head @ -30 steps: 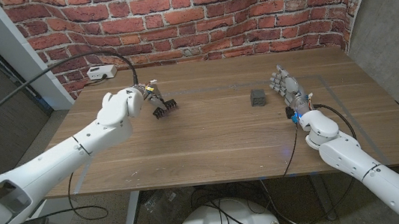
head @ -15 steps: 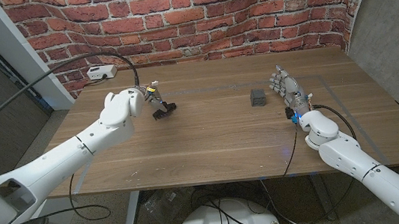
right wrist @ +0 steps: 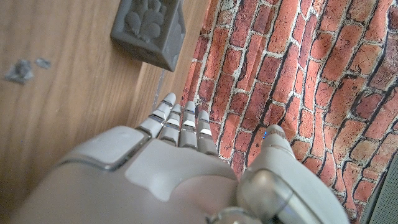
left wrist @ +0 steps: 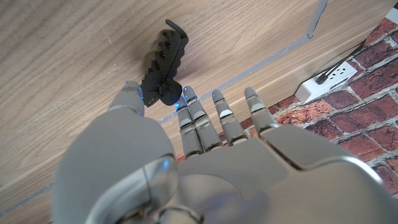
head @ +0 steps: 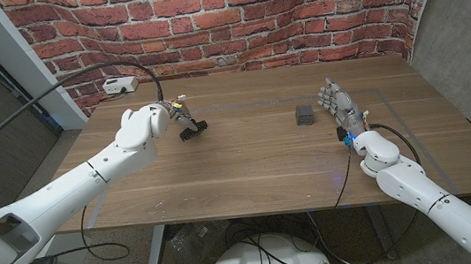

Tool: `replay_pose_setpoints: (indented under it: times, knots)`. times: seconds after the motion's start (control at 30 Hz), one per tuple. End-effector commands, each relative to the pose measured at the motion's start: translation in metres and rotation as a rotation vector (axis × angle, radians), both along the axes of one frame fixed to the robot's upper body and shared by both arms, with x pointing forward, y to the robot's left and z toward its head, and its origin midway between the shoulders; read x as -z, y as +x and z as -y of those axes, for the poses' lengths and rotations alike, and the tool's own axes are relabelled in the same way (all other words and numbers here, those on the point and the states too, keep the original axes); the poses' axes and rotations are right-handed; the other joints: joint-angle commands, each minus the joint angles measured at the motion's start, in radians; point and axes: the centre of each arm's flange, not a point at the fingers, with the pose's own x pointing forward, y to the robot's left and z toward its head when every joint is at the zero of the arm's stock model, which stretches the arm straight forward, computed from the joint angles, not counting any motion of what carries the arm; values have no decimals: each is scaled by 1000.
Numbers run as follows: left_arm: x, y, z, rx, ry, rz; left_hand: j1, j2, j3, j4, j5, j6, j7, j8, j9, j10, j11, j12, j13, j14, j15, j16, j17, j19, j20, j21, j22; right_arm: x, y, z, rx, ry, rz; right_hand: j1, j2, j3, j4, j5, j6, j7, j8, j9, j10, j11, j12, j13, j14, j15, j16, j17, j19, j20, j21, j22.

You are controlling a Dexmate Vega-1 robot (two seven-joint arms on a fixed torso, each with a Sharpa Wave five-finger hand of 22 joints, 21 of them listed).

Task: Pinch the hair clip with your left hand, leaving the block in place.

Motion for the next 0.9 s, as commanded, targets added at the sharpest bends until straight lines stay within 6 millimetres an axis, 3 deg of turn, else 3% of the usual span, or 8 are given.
replay_pose_setpoints:
  times: [0.03,0.23,0.37,0.6,0.67,0.73,0.9]
  knots:
    - [-5,-12,-8,0,-43,37,-8,-4,-2,10,6,-29,1,0,3,-29,10,0,3,-12,-62,5,4,-10,3,4,3,0,-2,3,3,-1,1,10,-2,2,-3,-5,6,2,2,2,11,-3,3,3,7,-2,-2,3,11,-3,-4,2]
    - [-4,-17,-18,56,-123,85,-56,2,-20,41,5,-64,7,3,5,-68,25,4,5,-15,-48,11,8,-14,3,7,4,1,-2,3,4,-3,-3,10,-3,2,-3,-5,6,3,1,2,11,-2,3,3,7,-2,-2,3,11,-3,-5,2]
    - [-1,-20,-24,87,-180,128,-129,1,-49,84,3,-91,13,4,5,-80,46,12,6,-9,-36,16,11,-7,4,11,5,1,-2,4,1,-3,-3,10,-3,2,-3,-5,6,2,1,2,11,-3,2,3,8,-2,-2,3,11,-3,-6,2]
    - [3,-23,-30,157,-265,190,-168,5,-64,108,4,-115,19,3,5,-110,56,8,6,-11,-29,16,12,-7,3,12,5,1,-1,3,-3,-4,1,10,-3,2,-4,-5,5,2,1,2,11,-3,2,3,7,-3,-2,3,11,-3,-8,3]
    - [9,-23,-38,229,-369,233,-191,-2,-76,120,3,-117,28,6,5,-114,61,11,7,-9,-22,17,12,1,3,15,6,1,-1,4,-4,-2,3,10,-3,2,-3,-5,5,2,1,2,10,-3,2,3,7,-3,-3,3,11,-3,-8,3]
    - [13,-23,-42,269,-435,267,-218,-12,-92,132,3,-118,38,10,4,-120,87,14,7,-8,-9,18,12,8,3,17,6,1,-2,4,-5,-6,6,10,-3,1,-4,-5,6,3,1,2,9,-2,2,3,6,-3,-3,3,12,-3,-9,3]
    - [22,-24,-50,344,-581,356,-245,-21,-107,145,3,-125,54,10,4,-137,103,12,7,-14,3,16,13,11,4,17,7,-1,-2,4,-10,-12,16,10,-4,1,-4,-5,5,0,1,2,9,-2,1,3,6,-3,-3,3,13,-3,-10,3]
